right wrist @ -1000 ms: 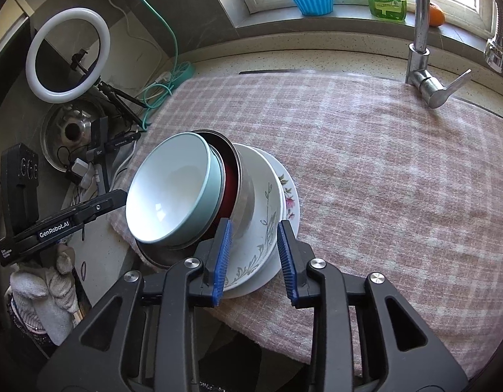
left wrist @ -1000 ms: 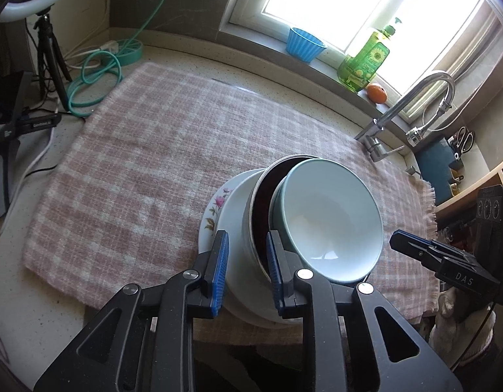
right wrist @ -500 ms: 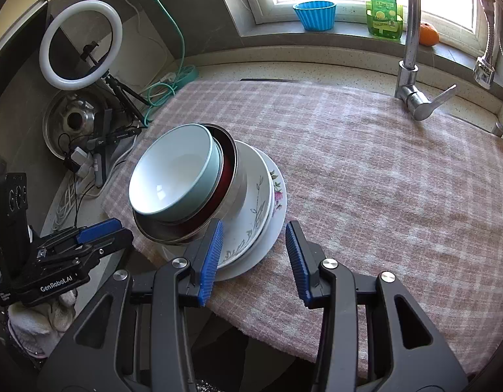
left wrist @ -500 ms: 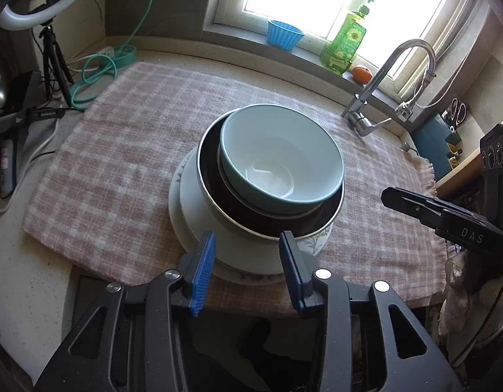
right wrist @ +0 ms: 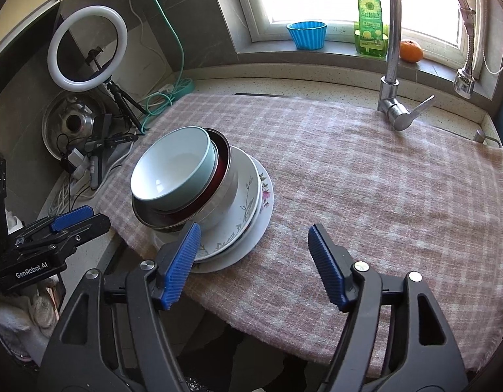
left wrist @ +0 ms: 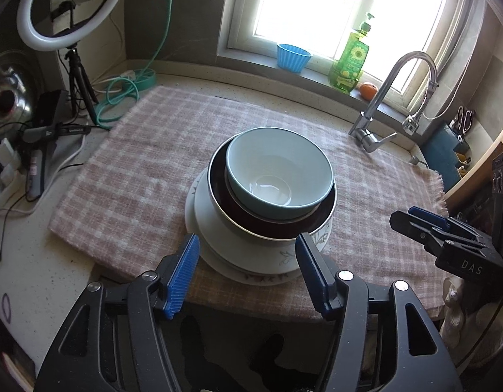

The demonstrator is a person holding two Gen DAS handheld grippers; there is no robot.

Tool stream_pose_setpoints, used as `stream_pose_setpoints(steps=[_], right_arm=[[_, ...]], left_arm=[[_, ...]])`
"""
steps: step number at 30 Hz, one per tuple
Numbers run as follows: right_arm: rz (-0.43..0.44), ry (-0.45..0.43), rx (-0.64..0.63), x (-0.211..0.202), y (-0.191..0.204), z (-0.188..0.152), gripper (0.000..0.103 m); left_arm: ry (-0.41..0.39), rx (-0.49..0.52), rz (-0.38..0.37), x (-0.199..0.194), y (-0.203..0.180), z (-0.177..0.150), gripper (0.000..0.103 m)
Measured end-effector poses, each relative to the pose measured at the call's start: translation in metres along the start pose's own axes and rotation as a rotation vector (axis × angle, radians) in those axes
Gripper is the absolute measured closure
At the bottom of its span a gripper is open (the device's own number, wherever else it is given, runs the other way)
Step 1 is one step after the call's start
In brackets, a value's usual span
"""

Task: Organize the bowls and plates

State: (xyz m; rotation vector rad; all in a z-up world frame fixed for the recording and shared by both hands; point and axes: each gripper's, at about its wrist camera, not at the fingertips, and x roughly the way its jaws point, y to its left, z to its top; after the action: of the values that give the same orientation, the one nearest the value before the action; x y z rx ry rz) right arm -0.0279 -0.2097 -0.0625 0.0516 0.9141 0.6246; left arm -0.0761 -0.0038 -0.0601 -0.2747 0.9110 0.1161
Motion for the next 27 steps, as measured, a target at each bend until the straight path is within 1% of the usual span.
stream_pose_setpoints(steps=[5,10,17,21,27], right_arm=[[-0.02,-0.02,-0.021,-0.0053,0.0017,0.003,0.032],[-0.024,-0.016,-0.028,-0.0052,0.0041,0.0029,0.032],[-0.03,-0.02,-0.022,-0.0053,0.004,0.003,0.031],[-0.036,-0.024,-0.018,-0.0062,0.0015,0.0035,0.031],[-0.036,-0.022,-0.017,-0.0056,-0.0005,0.0036,0.031]], left_arm=[[0.002,0.009,0.014,0.001,-0.003,-0.0007,0.042],[-0.003,0.012,0.024,-0.0007,-0.0038,-0.0003,0.042],[-0.001,0.011,0.007,-0.0016,-0.004,0.0017,0.042],[-0.011,0.016,0.006,-0.0037,-0.0055,0.003,0.042],[-0.004,0.012,0.008,-0.0022,-0.006,0.0046,0.042]])
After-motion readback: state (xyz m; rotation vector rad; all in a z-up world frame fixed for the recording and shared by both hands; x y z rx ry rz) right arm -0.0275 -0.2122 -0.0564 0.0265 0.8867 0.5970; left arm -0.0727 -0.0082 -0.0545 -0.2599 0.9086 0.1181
